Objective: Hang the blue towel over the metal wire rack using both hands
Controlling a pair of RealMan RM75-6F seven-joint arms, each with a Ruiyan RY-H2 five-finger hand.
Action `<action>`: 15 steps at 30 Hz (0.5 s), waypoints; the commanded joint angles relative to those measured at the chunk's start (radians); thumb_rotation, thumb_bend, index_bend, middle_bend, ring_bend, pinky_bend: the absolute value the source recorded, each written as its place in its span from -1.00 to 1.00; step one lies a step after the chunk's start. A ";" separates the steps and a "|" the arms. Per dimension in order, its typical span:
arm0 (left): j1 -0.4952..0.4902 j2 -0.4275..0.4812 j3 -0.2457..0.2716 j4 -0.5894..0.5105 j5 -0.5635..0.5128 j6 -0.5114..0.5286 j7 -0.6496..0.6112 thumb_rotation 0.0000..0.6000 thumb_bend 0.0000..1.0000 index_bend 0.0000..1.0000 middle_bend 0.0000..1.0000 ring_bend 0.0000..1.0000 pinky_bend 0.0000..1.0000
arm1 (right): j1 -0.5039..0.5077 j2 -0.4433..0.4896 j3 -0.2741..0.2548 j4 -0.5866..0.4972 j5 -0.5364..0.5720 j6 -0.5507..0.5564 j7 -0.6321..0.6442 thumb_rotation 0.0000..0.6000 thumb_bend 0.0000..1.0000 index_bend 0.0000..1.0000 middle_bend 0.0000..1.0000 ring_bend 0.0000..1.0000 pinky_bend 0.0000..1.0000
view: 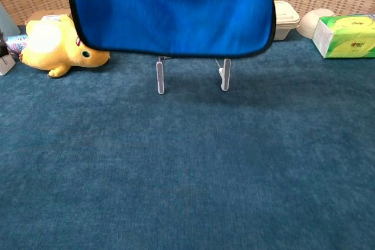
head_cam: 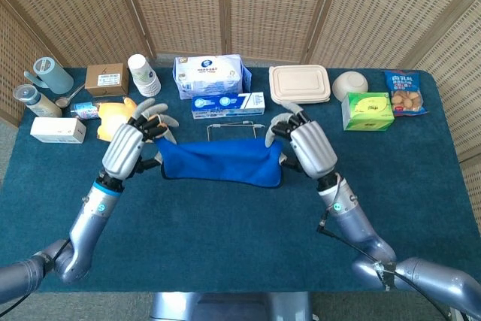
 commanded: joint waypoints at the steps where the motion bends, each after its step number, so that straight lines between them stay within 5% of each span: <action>1: -0.023 -0.002 -0.034 -0.002 -0.036 -0.024 -0.014 1.00 0.32 0.58 -0.22 -0.60 -0.82 | 0.023 0.020 0.039 -0.005 0.051 -0.035 0.001 1.00 -0.06 0.98 0.11 -0.29 -0.67; 15: -0.130 -0.047 -0.144 0.053 -0.162 -0.119 0.000 1.00 0.30 0.58 -0.22 -0.60 -0.84 | 0.112 0.022 0.125 0.081 0.183 -0.135 0.007 1.00 -0.06 0.99 0.11 -0.29 -0.67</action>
